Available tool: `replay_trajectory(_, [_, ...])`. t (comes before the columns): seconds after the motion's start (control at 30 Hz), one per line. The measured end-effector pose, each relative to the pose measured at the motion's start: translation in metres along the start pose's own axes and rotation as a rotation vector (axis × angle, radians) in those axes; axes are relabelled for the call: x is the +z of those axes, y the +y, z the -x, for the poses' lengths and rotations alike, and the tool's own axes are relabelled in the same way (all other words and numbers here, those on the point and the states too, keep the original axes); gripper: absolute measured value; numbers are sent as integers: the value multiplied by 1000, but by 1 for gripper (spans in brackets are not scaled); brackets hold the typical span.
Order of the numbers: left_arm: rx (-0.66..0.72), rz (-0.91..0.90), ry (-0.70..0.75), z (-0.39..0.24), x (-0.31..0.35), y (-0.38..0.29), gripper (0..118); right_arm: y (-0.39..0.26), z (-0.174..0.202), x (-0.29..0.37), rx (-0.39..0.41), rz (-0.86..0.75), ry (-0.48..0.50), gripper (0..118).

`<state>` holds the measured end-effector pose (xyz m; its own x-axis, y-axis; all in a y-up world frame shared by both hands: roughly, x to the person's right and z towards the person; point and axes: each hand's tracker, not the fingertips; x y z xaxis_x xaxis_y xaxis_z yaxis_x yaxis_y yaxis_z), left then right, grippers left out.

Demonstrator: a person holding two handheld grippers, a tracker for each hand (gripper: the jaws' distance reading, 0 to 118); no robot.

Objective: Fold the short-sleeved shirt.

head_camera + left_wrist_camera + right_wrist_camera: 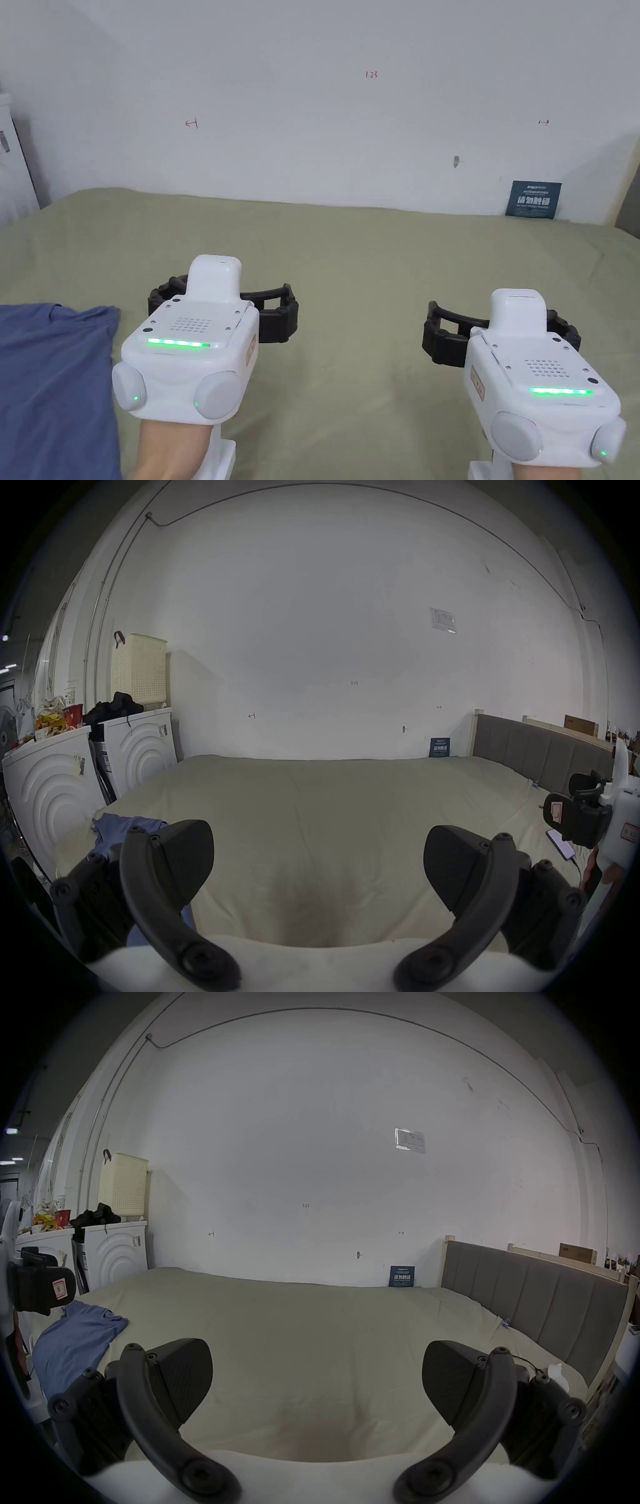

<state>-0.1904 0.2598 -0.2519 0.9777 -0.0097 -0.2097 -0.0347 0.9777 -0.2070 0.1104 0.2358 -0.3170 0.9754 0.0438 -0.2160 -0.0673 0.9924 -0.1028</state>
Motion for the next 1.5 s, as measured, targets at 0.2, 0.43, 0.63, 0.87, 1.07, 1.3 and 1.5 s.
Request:
replay_trajectory(0.2, [6, 0, 1, 0, 1, 0, 118, 1, 0, 0, 5, 2, 2, 118])
replay_trajectory(0.43, [9, 0, 1, -1, 2, 1, 118, 0, 1, 1, 11, 5, 1, 118])
replay_trajectory(0.63, [7, 1, 2, -1, 2, 1, 118, 0, 0, 0, 10, 3, -5, 118])
replay_trajectory(0.87, [10, 7, 0, -2, 2, 0, 118, -1, 0, 0, 11, 4, -6, 118])
replay_trajectory(1.07, [14, 22, -7, 0, 0, 0, 118, 1, 0, -2, 17, 21, -19, 116])
replay_trajectory(1.3, [4, 56, 7, 0, -10, 0, 0, -2, 2, -4, 57, 44, -48, 0])
replay_trajectory(1.5, [-7, 48, -3, 1, -17, -9, 0, 3, -2, -4, 38, 27, -70, 0])
